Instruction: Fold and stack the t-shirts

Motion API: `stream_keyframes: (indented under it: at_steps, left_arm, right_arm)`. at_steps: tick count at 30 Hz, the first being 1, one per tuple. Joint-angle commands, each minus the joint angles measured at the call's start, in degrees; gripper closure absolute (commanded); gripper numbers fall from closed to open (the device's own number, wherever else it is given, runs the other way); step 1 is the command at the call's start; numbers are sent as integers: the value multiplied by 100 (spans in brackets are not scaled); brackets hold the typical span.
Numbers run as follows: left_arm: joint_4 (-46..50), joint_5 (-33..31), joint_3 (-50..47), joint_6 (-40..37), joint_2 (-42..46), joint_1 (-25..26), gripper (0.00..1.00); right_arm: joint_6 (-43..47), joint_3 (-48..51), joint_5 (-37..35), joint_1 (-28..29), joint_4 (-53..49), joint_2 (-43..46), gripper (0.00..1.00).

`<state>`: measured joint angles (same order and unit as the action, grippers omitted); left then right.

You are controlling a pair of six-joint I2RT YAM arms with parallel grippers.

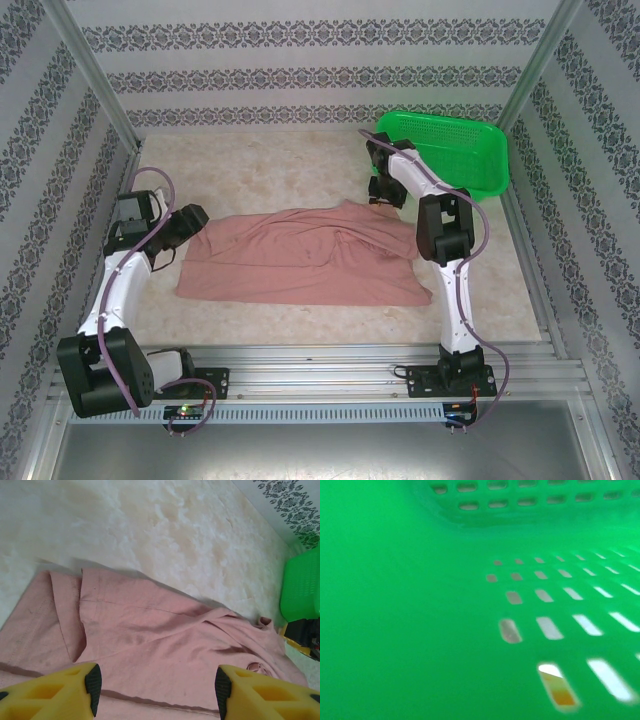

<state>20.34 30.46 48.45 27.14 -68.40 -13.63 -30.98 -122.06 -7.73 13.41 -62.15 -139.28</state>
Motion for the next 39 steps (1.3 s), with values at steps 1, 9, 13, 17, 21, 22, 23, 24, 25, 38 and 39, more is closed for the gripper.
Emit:
stream_keyframes:
  at_steps: [1, 9, 13, 17, 21, 22, 23, 24, 25, 38, 39]
  left_arm:
    - [76, 110, -72, 60, 125, -70, 37]
    - [239, 92, -113, -31, 284, -70, 37]
    - [506, 81, -14, -189, 360, -70, 37]
    - [620, 58, 64, -287, 349, -79, 37]
    - [602, 57, 153, -270, 288, -78, 37]
    - [620, 50, 189, -272, 277, -83, 37]
    - [625, 53, 217, -287, 253, -79, 36]
    - [633, 52, 241, -301, 248, -84, 36]
    - [651, 33, 260, -317, 235, -87, 36]
    - [734, -10, 221, -359, 283, -87, 36]
    - [742, -21, 218, -354, 300, -85, 36]
  right_arm:
    - [-118, -298, -113, 63, -651, -356, 60]
    - [-91, -387, 41, -7, -681, -382, 91]
    - [-322, 271, 19, -245, -169, 113, 90]
    - [-182, 796, 290, -475, 651, 632, 82]
    - [199, 407, 388, -562, 638, 615, 74]
    - [207, 334, 332, -634, 574, 613, 74]
    - [186, 330, 418, -751, 597, 612, 75]
    - [167, 309, 411, -849, 571, 592, 74]
    - [138, 249, 370, -960, 511, 564, 74]
    - [842, -1121, 44, -1033, 193, 604, 64]
    - [882, -1053, 204, -983, 217, 691, 64]
